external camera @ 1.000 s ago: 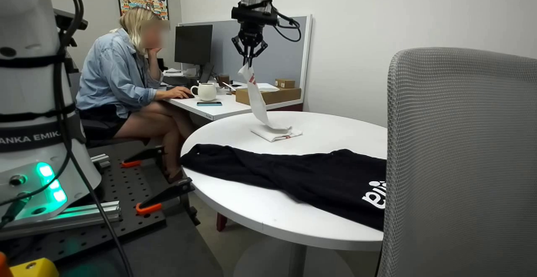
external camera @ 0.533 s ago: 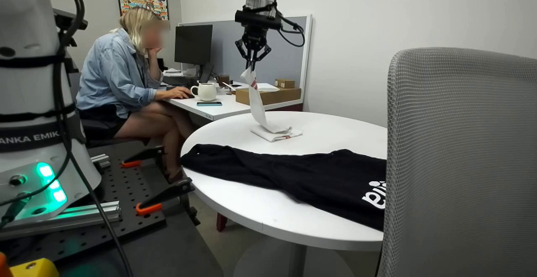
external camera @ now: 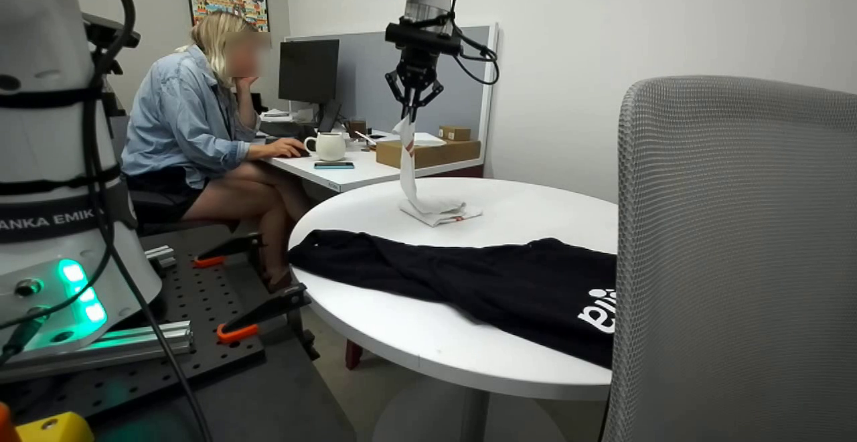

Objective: Fold the towel

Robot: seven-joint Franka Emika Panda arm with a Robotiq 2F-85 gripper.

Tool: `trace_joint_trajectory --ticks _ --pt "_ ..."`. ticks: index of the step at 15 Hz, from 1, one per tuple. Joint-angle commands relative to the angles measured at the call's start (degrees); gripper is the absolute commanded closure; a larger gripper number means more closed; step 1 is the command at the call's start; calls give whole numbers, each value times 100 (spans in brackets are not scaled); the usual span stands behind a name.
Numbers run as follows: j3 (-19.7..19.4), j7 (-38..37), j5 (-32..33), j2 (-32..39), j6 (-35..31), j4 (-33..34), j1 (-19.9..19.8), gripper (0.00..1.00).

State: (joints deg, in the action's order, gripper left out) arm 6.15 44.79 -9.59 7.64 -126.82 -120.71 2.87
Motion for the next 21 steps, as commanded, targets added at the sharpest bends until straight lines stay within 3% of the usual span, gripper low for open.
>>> trace_joint_trajectory --ticks 1,12,21 --pt "-40 -25 108 -74 365 245 -68 99" --pt "-178 -120 1330 -40 1087 724 -73 99" --pt "-159 -593 1369 348 916 754 -59 99"
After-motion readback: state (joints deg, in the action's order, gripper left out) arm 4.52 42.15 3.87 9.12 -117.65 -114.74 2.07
